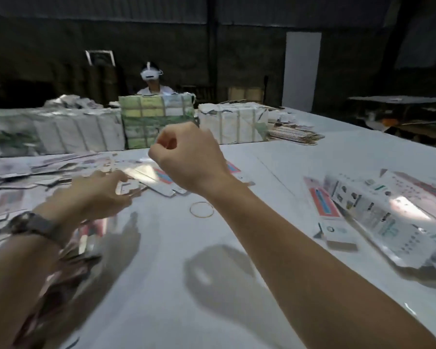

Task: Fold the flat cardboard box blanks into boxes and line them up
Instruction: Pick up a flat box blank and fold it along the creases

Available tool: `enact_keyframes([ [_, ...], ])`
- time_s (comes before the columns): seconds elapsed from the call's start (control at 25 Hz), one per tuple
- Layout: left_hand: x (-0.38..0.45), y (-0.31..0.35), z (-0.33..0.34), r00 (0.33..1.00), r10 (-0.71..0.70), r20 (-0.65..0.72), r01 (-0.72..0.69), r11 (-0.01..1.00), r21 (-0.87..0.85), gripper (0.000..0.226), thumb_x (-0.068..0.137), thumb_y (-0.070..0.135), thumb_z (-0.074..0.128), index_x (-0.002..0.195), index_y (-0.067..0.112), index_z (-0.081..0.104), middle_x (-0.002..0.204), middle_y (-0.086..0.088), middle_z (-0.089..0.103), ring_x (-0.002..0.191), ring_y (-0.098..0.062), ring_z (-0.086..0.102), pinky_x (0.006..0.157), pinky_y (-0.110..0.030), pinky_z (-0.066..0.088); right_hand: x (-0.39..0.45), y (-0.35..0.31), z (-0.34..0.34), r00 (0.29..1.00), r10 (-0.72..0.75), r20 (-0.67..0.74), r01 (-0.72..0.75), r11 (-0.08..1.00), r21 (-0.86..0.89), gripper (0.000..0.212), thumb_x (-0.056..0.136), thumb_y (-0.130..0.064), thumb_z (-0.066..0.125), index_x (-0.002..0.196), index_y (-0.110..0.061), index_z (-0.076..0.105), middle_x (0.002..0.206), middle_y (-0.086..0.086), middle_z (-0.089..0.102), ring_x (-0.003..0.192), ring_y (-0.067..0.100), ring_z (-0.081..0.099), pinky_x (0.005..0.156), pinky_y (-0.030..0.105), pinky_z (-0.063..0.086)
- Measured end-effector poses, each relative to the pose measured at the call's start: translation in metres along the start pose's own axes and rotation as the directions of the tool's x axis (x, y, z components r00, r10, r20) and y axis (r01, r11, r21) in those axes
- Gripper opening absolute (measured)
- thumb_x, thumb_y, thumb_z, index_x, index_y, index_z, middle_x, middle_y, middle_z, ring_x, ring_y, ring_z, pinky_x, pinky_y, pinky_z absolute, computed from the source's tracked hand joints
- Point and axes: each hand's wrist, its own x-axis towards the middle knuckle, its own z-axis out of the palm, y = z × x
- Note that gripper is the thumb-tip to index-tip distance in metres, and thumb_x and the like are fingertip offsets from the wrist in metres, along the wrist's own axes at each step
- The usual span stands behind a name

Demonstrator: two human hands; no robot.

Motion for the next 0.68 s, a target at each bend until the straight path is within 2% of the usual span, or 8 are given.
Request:
enact_keyframes([
  [0.08, -0.014, -0.018, 0.001, 0.988, -0.142, 0.062, 0.133, 0.983, 0.129, 0.052, 0.074, 0.054, 0.058, 0.122, 0.037, 0.046, 0.117, -0.003, 0.067, 0.109, -0.034, 0.062, 0.096, -0.043, 0.049, 0.0, -0.013, 0.025, 0.998, -0.038, 0.046, 0.036, 0.998, 0.043, 0.013, 0.084, -0.03, 0.062, 0.071, -0.026, 0.064, 0.079, -0.005, 0.069, 0.086, 0.021, 0.062, 0.077, 0.039, 0.054],
  [0.16, -0.027, -0.023, 0.006, 0.98, -0.181, 0.083, 0.165, 0.972, 0.169, 0.042, 0.076, 0.044, 0.058, 0.114, 0.029, 0.05, 0.107, 0.0, 0.068, 0.105, -0.03, 0.063, 0.094, -0.041, 0.05, -0.001, -0.017, 0.041, 0.992, -0.066, 0.104, 0.062, 0.997, 0.045, 0.011, 0.084, -0.03, 0.063, 0.073, -0.029, 0.065, 0.08, -0.005, 0.069, 0.088, 0.022, 0.062, 0.079, 0.039, 0.053],
  [0.2, -0.031, -0.017, 0.008, 0.982, -0.178, 0.063, 0.163, 0.968, 0.192, 0.038, 0.081, 0.038, 0.06, 0.116, 0.027, 0.051, 0.111, -0.002, 0.067, 0.107, -0.031, 0.062, 0.092, -0.038, 0.047, 0.0, -0.015, 0.045, 0.991, -0.07, 0.113, 0.066, 0.997, 0.043, 0.01, 0.084, -0.029, 0.063, 0.075, -0.029, 0.067, 0.08, -0.005, 0.069, 0.088, 0.022, 0.062, 0.079, 0.039, 0.053],
  [0.28, -0.028, -0.012, 0.014, 0.985, -0.157, -0.067, 0.168, 0.961, 0.218, 0.041, 0.086, 0.026, 0.06, 0.125, 0.025, 0.047, 0.118, -0.006, 0.064, 0.112, -0.032, 0.061, 0.086, -0.037, 0.04, 0.0, -0.01, 0.051, 0.991, -0.072, 0.117, 0.067, 0.997, 0.047, 0.011, 0.084, -0.028, 0.063, 0.074, -0.028, 0.068, 0.077, -0.007, 0.068, 0.088, 0.023, 0.062, 0.078, 0.04, 0.053],
  [0.36, -0.026, -0.011, 0.017, 0.976, -0.151, -0.155, 0.186, 0.951, 0.247, 0.041, 0.091, 0.022, 0.054, 0.131, 0.024, 0.045, 0.119, -0.005, 0.063, 0.114, -0.032, 0.06, 0.094, -0.043, 0.037, 0.0, -0.005, 0.053, 0.993, -0.068, 0.098, 0.061, 0.996, 0.068, 0.013, 0.083, -0.027, 0.063, 0.07, -0.027, 0.066, 0.069, -0.01, 0.065, 0.082, 0.02, 0.062, 0.074, 0.039, 0.053],
  [0.52, -0.025, -0.006, 0.03, 0.975, -0.172, -0.138, 0.211, 0.909, 0.36, 0.038, 0.096, 0.02, 0.047, 0.13, 0.033, 0.056, 0.13, -0.004, 0.052, 0.128, -0.032, 0.042, 0.106, -0.05, 0.028, -0.003, -0.001, 0.056, 0.995, -0.068, 0.076, 0.061, 0.994, 0.093, 0.014, 0.08, -0.027, 0.063, 0.066, -0.028, 0.064, 0.06, -0.012, 0.061, 0.072, 0.016, 0.06, 0.07, 0.036, 0.052],
  [0.68, -0.025, 0.002, 0.023, 0.966, -0.083, -0.245, 0.152, 0.949, 0.278, 0.033, 0.098, 0.026, 0.046, 0.127, 0.033, 0.059, 0.133, -0.003, 0.047, 0.133, -0.033, 0.035, 0.108, -0.055, 0.027, -0.004, 0.0, 0.058, 0.993, -0.09, 0.078, 0.085, 0.994, 0.072, 0.012, 0.079, -0.027, 0.062, 0.069, -0.027, 0.067, 0.06, -0.012, 0.061, 0.073, 0.017, 0.06, 0.072, 0.036, 0.052],
])
